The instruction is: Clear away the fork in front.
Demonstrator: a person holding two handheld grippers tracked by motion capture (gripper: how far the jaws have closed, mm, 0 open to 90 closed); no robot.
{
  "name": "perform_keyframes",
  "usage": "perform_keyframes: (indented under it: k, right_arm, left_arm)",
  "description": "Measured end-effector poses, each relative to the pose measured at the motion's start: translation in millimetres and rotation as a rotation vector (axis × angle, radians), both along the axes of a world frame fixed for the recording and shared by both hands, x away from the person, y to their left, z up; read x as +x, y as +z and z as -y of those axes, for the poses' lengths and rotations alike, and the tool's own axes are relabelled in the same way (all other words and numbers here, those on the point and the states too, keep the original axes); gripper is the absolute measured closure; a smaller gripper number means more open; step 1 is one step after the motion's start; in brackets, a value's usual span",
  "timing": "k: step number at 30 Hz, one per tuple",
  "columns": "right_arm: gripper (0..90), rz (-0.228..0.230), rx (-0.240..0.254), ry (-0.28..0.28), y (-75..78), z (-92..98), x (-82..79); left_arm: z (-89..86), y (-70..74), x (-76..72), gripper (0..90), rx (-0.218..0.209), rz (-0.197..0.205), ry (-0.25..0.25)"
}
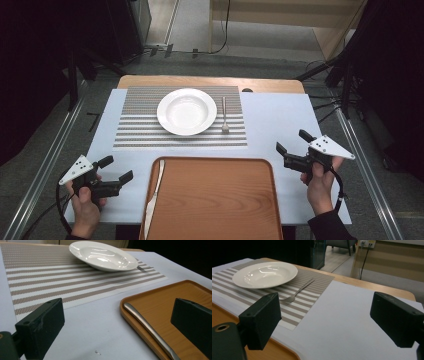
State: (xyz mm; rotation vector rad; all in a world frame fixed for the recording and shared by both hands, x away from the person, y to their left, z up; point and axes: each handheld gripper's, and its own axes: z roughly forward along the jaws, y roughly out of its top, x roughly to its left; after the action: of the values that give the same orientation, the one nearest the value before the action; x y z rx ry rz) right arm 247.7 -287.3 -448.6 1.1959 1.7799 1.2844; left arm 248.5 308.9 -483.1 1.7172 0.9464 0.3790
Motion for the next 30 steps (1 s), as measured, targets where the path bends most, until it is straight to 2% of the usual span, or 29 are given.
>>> perform_keyframes:
  k: [4, 10, 14, 16, 18, 22, 25, 27, 30]
  right_arm:
    - [9.1, 0.005, -0.015, 0.012, 6.9, -7.9, 7.4]
    - [9.1, 0.009, -0.030, 0.025, 15.4, -20.9, 18.3]
    - [9.1, 0.007, -0.029, 0.035, 18.0, -27.1, 27.2]
    - [9.1, 0.004, -0.037, 0.038, 19.3, -30.3, 31.0]
    - [9.1, 0.002, -0.045, 0.044, 21.0, -33.4, 34.3]
    - [9.1, -0.005, -0.052, 0.056, 23.9, -39.9, 40.5]
    - [9.1, -0.009, -0.067, 0.068, 25.0, -45.8, 44.6]
    - [9.1, -0.013, -0.074, 0.075, 25.0, -50.3, 47.1]
    - [9.1, -0.016, -0.090, 0.087, 24.2, -56.8, 51.3]
  left_arm:
    - [0.2, 1.0, -2.7, 0.0, -0.007, 0.028, -0.019]
    - [1.3, 0.9, -4.1, 0.0, -0.002, 0.040, -0.011]
    - [2.1, 0.5, -3.8, 0.0, 0.009, 0.039, -0.021]
    - [2.8, 0.1, -3.2, 1.1, 0.003, 0.026, -0.044]
    - [5.4, -0.2, -3.0, 6.1, 0.031, 0.020, -0.036]
    - [10.2, -0.4, -4.3, 6.9, 0.063, 0.034, -0.033]
    - [9.9, -0.9, -3.0, 6.9, 0.061, 0.019, -0.039]
    - [8.8, -0.9, -2.9, 6.9, 0.047, 0.017, -0.053]
    - [8.7, -0.6, -3.5, 6.9, 0.052, 0.023, -0.045]
